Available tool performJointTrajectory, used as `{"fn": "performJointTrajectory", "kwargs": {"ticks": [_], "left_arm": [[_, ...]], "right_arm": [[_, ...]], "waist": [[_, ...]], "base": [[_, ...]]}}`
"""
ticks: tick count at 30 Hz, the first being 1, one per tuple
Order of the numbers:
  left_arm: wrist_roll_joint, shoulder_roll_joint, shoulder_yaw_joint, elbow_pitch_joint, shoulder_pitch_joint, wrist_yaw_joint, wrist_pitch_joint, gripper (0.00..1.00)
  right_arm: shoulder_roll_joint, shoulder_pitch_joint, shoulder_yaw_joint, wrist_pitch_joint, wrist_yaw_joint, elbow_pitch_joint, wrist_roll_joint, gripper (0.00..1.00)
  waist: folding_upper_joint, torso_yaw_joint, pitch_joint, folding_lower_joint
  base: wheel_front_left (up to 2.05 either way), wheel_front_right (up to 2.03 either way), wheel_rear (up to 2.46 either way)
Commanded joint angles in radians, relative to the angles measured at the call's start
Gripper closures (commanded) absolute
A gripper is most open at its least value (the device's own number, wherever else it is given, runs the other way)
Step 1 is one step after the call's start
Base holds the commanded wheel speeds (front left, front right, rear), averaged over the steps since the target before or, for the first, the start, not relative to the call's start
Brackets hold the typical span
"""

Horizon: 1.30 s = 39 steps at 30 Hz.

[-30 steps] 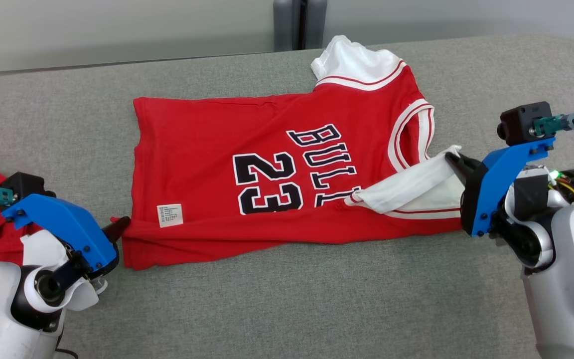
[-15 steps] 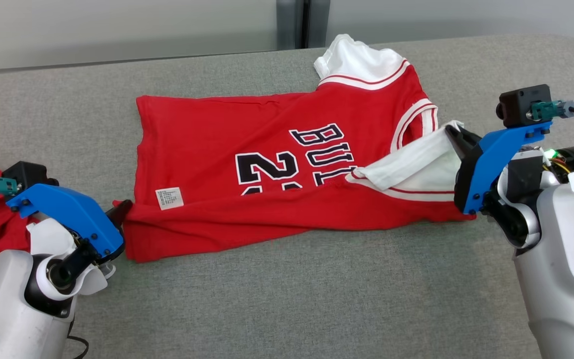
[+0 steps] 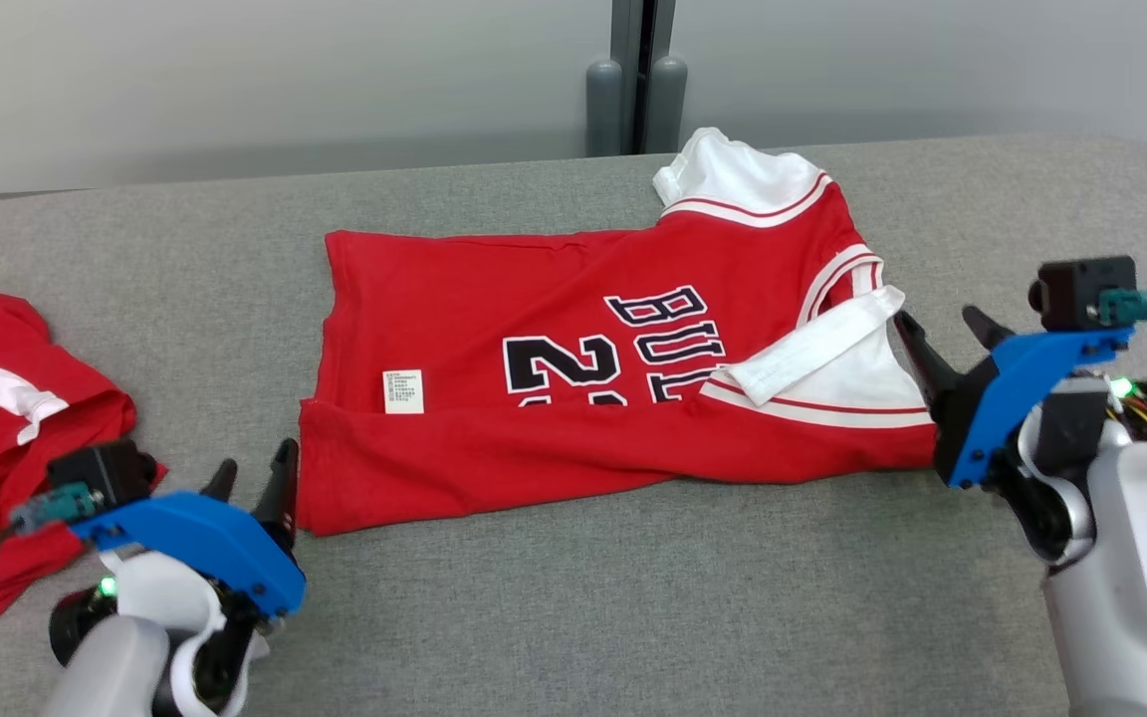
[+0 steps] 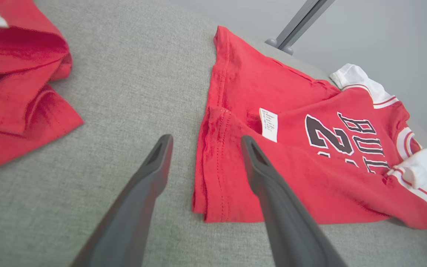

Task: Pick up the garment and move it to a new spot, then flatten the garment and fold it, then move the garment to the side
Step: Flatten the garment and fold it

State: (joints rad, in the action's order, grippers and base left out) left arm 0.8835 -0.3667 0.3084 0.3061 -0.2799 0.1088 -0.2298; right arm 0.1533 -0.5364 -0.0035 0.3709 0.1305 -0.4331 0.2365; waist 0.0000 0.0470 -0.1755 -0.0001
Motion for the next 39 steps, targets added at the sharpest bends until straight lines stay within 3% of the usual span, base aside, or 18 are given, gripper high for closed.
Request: {"fn": "performJointTrajectory", "kwargs": {"ticks": [1, 6, 13, 20, 25, 30, 31, 32, 33, 36, 39], "left_arm": [[-0.021, 0.019, 0.007, -0.011, 0.040, 0.016, 0.046, 0.00], [-0.094, 0.057, 0.044, -0.020, 0.094, 0.057, 0.152, 0.00], [-0.185, 0.058, 0.097, 0.035, 0.048, 0.085, 0.196, 0.00], [-0.243, 0.071, 0.147, 0.157, -0.032, 0.097, 0.184, 0.00], [-0.244, 0.089, 0.166, 0.236, -0.057, 0.084, 0.172, 0.00], [-0.217, 0.118, 0.188, 0.325, -0.058, 0.064, 0.109, 0.00], [-0.211, 0.124, 0.192, 0.336, -0.057, 0.055, 0.098, 0.13], [-0.203, 0.130, 0.194, 0.344, -0.057, 0.046, 0.094, 0.55], [-0.200, 0.133, 0.200, 0.349, -0.057, 0.037, 0.087, 1.00], [-0.190, 0.128, 0.190, 0.348, -0.052, 0.015, 0.113, 1.00], [-0.178, 0.109, 0.167, 0.316, -0.036, 0.020, 0.147, 1.00]], "right_arm": [[-0.008, 0.045, -0.041, 0.024, 0.000, 0.025, -0.013, 0.00], [-0.059, 0.169, -0.165, 0.079, 0.000, 0.130, -0.067, 0.00], [-0.098, 0.225, -0.232, 0.095, 0.000, 0.180, -0.102, 0.00], [-0.103, 0.154, -0.230, 0.072, 0.000, 0.052, -0.066, 0.00], [-0.103, 0.092, -0.220, 0.034, 0.000, -0.063, -0.058, 0.00], [-0.108, 0.061, -0.188, 0.072, 0.001, -0.183, -0.053, 0.00], [-0.110, 0.059, -0.179, 0.073, 0.002, -0.194, -0.052, 0.33], [-0.111, 0.054, -0.174, 0.066, 0.002, -0.197, -0.047, 0.82], [-0.111, 0.050, -0.171, 0.063, 0.002, -0.199, -0.043, 1.00], [-0.101, 0.059, -0.188, 0.031, 0.000, -0.165, -0.046, 1.00], [-0.101, 0.081, -0.201, 0.013, 0.000, -0.108, -0.039, 1.00]], "waist": [[0.0000, -0.009, 0.010, 0.0001], [0.0000, -0.017, 0.011, 0.0001], [0.0000, -0.008, -0.019, 0.0001], [0.0000, 0.000, -0.069, 0.0001], [0.0000, -0.007, -0.094, 0.0001], [0.0000, -0.017, -0.100, 0.0001], [0.0000, -0.018, -0.100, 0.0001], [0.0000, -0.018, -0.101, 0.0001], [0.0000, -0.018, -0.101, 0.0001], [0.0000, -0.015, -0.086, 0.0001], [0.0000, -0.008, -0.064, 0.0001]], "base": [[0.00, 0.00, 0.00], [0.00, 0.00, 0.00], [0.00, 0.00, 0.00], [0.00, 0.00, 0.00], [0.00, 0.00, 0.00], [0.00, 0.00, 0.00], [0.00, 0.00, 0.00], [0.00, 0.00, 0.00], [0.00, 0.00, 0.00], [0.00, 0.00, 0.00], [0.00, 0.00, 0.00]]}}
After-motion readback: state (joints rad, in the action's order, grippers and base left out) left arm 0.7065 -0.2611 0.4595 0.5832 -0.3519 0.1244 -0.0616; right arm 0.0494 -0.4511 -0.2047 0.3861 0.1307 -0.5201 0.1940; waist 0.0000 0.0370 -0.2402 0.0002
